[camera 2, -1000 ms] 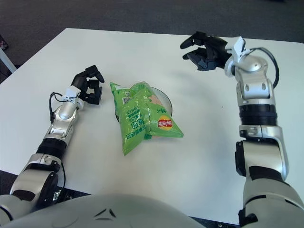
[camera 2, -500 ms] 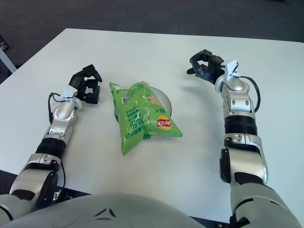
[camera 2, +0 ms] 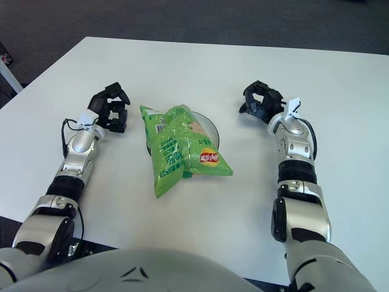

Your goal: Put the snack into the plate.

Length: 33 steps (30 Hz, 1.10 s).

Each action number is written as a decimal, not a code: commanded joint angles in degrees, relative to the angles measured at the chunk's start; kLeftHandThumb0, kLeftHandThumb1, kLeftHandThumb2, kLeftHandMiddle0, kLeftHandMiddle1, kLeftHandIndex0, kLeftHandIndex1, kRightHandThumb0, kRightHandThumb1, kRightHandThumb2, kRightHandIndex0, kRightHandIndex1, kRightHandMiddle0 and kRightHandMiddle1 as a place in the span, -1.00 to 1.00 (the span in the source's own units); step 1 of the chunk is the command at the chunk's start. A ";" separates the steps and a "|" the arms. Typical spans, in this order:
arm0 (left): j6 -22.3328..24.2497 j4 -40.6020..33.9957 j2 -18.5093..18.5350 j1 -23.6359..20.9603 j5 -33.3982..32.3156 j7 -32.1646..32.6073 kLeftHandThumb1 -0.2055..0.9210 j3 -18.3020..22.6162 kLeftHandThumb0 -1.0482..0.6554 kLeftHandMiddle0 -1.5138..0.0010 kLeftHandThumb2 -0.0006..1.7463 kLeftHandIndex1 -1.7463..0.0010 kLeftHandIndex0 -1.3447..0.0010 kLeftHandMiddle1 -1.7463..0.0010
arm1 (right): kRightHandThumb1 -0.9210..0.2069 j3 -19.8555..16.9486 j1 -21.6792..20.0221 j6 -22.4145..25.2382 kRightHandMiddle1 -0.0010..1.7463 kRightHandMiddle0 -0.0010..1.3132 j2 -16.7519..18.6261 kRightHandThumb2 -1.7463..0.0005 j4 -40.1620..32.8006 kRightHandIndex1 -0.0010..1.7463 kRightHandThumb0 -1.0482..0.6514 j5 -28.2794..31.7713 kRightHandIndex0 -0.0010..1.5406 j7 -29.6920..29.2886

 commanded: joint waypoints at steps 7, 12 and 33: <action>-0.55 7.92 -2.48 8.70 0.77 0.48 -0.23 -0.67 -0.37 -0.65 0.63 -1.00 -0.02 -1.00 | 0.20 -3.01 2.15 -0.84 1.00 0.02 5.75 -0.61 1.05 1.00 -0.37 1.53 0.33 -9.56; -1.57 8.72 -2.44 8.44 1.42 1.21 -0.23 -0.55 -0.38 -0.65 0.63 -1.00 -0.02 -1.00 | 0.30 -3.06 3.14 -0.33 1.00 0.10 7.72 -0.69 0.41 1.00 -0.39 1.36 0.45 -13.31; -2.80 10.41 -3.43 7.74 -0.01 1.73 -0.21 0.79 -0.37 -0.65 0.61 -1.00 0.00 -1.00 | 0.22 3.23 14.68 11.30 1.00 0.04 15.30 -0.62 -20.70 1.00 -0.37 -3.25 0.68 -25.22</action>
